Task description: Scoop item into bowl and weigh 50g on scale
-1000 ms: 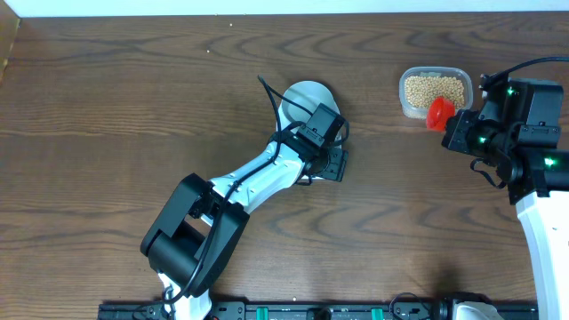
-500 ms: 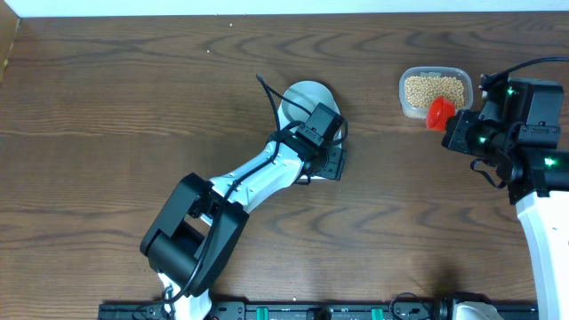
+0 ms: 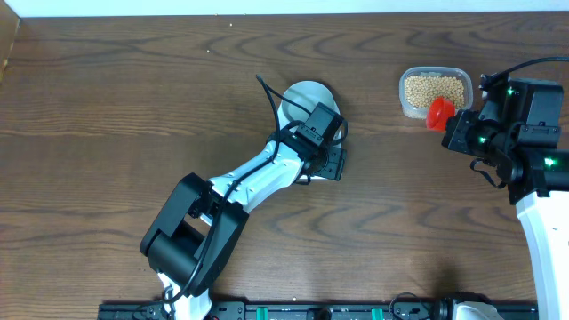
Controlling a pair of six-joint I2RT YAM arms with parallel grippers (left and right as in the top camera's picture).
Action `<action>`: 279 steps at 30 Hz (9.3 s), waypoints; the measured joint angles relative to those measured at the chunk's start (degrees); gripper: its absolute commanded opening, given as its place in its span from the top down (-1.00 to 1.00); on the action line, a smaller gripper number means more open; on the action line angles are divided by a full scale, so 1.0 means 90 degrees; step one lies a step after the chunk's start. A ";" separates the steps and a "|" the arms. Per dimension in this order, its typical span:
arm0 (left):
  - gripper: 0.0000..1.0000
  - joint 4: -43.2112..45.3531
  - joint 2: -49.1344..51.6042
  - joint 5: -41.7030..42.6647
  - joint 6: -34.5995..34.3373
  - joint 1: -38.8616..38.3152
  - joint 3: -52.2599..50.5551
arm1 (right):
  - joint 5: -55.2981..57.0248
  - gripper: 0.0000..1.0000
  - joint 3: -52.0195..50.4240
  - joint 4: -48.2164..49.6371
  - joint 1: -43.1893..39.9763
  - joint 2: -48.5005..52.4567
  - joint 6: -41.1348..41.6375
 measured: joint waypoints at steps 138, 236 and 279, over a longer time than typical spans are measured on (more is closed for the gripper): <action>-0.34 0.0092 0.0053 0.0119 -0.0163 0.0000 0.0024 | 0.0002 0.97 0.0002 0.0160 0.0000 0.0000 -0.0002; -0.55 -0.2302 -0.2013 -0.0527 0.2356 0.1095 -0.0146 | 0.0005 0.86 0.0000 0.0182 0.0000 0.0000 0.0000; -0.63 -0.1416 -0.2013 -0.0447 0.2132 0.1093 -0.0996 | 0.0005 0.95 0.0002 0.0313 0.0000 0.0600 -0.0007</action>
